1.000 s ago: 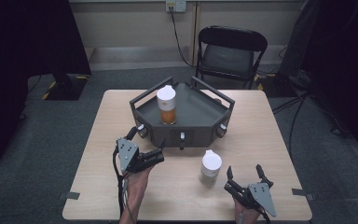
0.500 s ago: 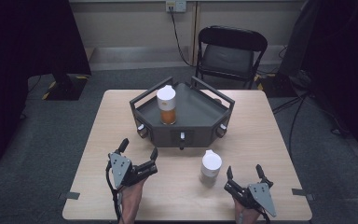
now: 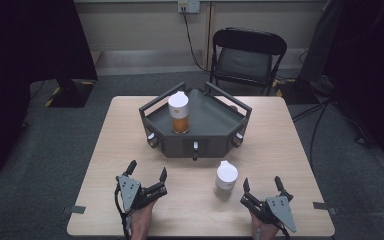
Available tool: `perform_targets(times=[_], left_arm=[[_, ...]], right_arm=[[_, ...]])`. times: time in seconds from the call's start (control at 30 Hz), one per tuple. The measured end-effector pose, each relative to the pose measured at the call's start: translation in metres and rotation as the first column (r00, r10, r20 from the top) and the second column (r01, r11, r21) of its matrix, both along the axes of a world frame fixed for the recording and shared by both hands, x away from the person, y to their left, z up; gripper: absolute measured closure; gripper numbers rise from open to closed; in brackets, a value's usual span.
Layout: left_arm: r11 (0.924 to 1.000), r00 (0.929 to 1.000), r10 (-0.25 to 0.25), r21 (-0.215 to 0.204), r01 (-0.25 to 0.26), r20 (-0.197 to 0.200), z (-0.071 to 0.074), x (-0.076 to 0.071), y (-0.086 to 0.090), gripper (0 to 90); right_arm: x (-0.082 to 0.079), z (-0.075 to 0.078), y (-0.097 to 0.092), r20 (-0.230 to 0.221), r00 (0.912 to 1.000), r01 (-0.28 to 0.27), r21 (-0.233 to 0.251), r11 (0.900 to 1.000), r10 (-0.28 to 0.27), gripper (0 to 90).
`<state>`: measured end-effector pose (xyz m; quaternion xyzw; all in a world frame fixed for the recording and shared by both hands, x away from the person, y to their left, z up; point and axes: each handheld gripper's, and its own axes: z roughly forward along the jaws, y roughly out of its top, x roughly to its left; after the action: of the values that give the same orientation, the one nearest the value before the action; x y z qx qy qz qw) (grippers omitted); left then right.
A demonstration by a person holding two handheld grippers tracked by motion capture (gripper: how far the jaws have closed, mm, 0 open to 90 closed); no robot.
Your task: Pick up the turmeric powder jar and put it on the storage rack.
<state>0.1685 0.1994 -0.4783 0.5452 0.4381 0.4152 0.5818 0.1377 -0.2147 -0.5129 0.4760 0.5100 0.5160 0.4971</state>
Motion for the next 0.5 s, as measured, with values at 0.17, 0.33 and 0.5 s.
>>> perform_targets(times=[0.17,0.33,0.5], left_arm=[[0.9999,0.9999,0.001,0.01,-0.001,-0.012,-0.011,-0.001,0.0,0.0],[0.9997,0.9997,0.011,0.021,-0.01,-0.02,-0.019,-0.004,-0.002,0.0],[0.9985,0.9996,0.026,0.049,-0.025,-0.008,-0.028,-0.006,-0.006,0.0]], right_arm=[[0.0,0.0,0.0,0.0,1.0,0.003,0.0,1.0,-0.003,2.2],[0.0,0.0,0.0,0.001,1.0,0.0,0.0,1.0,0.0,2.2],[0.0,0.0,0.0,0.0,1.0,-0.002,0.0,1.0,0.002,2.2]])
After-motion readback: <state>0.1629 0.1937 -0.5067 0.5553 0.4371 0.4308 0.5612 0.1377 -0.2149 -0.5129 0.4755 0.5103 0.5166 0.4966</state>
